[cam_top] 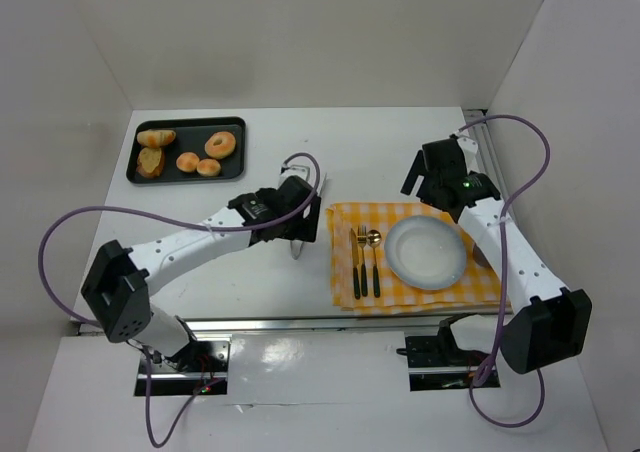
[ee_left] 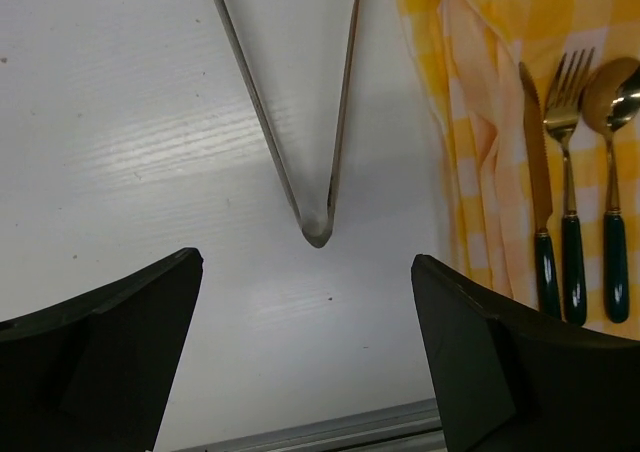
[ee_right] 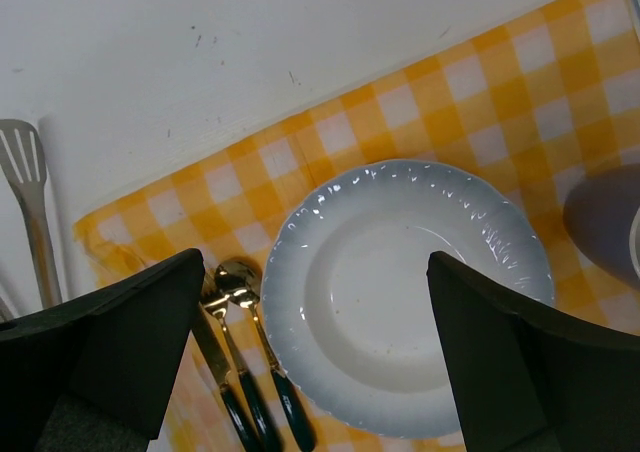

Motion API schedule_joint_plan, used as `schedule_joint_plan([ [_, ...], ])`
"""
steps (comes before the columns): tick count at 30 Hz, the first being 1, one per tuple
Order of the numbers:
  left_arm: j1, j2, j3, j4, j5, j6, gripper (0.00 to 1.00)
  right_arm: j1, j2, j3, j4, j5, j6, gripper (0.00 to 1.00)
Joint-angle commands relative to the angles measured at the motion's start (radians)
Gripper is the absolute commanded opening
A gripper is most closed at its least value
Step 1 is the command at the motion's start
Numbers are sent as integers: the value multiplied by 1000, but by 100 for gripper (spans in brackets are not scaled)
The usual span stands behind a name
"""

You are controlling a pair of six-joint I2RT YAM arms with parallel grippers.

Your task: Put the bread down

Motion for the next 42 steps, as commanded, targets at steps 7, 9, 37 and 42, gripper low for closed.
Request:
schedule_joint_plan([
  [7, 1, 230, 30, 2, -47, -109, 99, 9, -35, -5, 69, -35, 0, 100],
  [9, 1, 270, 41, 2, -33, -124, 99, 9, -35, -5, 69, -49, 0, 100],
  [37, 196, 485, 290, 71, 74, -23, 38, 9, -64, -34, 78, -41, -9, 100],
  [42, 284, 350, 352, -24, 82, 121, 26, 0, -64, -24, 78, -41, -9, 100],
])
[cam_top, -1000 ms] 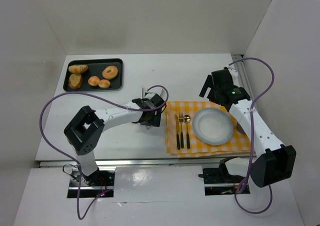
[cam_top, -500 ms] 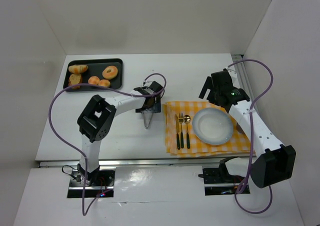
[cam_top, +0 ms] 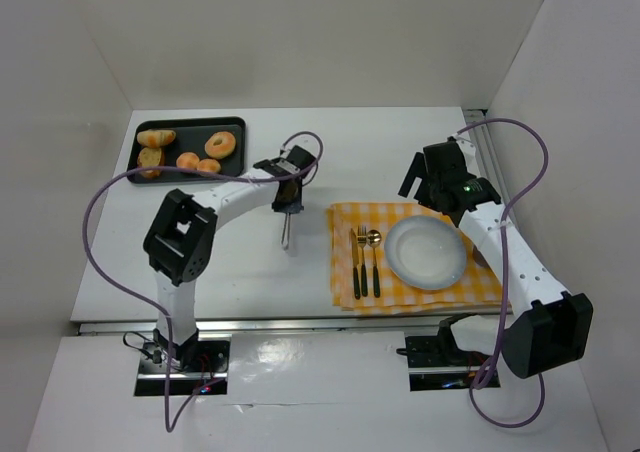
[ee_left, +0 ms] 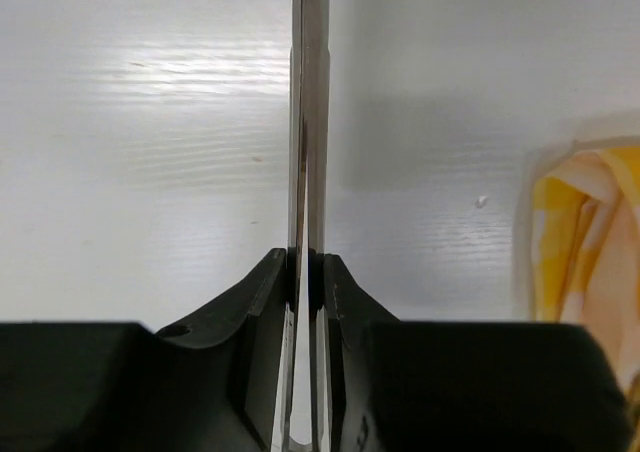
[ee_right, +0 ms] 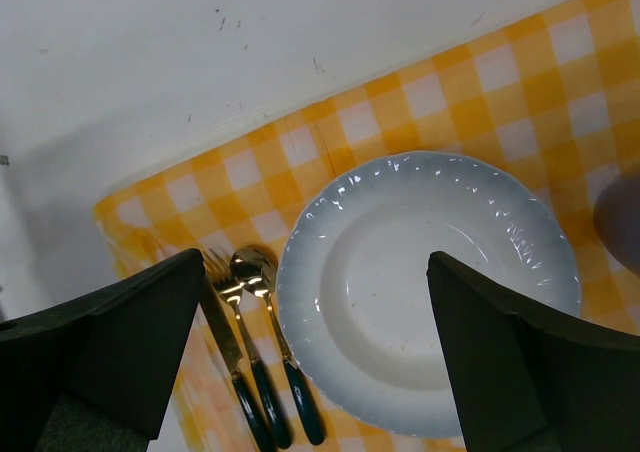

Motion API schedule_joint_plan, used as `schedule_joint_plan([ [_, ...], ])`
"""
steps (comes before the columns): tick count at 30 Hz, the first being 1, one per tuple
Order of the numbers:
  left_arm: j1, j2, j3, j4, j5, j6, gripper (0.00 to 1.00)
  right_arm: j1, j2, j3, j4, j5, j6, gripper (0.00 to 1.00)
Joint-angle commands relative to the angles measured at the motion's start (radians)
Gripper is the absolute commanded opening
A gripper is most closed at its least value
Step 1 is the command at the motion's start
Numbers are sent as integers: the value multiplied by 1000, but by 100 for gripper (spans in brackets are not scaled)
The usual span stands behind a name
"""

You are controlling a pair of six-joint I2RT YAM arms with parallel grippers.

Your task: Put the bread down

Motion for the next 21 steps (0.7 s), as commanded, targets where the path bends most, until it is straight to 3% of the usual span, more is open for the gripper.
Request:
schedule_joint_plan([
  [1, 92, -151, 110, -85, 32, 129, 26, 0, -29, 9, 42, 17, -8, 100],
  [6, 243, -181, 255, -277, 57, 250, 26, 0, -29, 0, 52, 6, -8, 100],
  [10, 359, -194, 368, -388, 11, 250, 32, 0, -20, 0, 62, 6, -8, 100],
  [14, 456, -194, 408, -412, -65, 238, 35, 0, -20, 0, 71, -3, -17, 100],
  [17, 539, -157, 453, -425, -35, 227, 37, 0, -11, 0, 71, -3, -17, 100],
  [21, 617, -122, 477, -435, -9, 204, 49, 0, -11, 0, 71, -12, -26, 100],
])
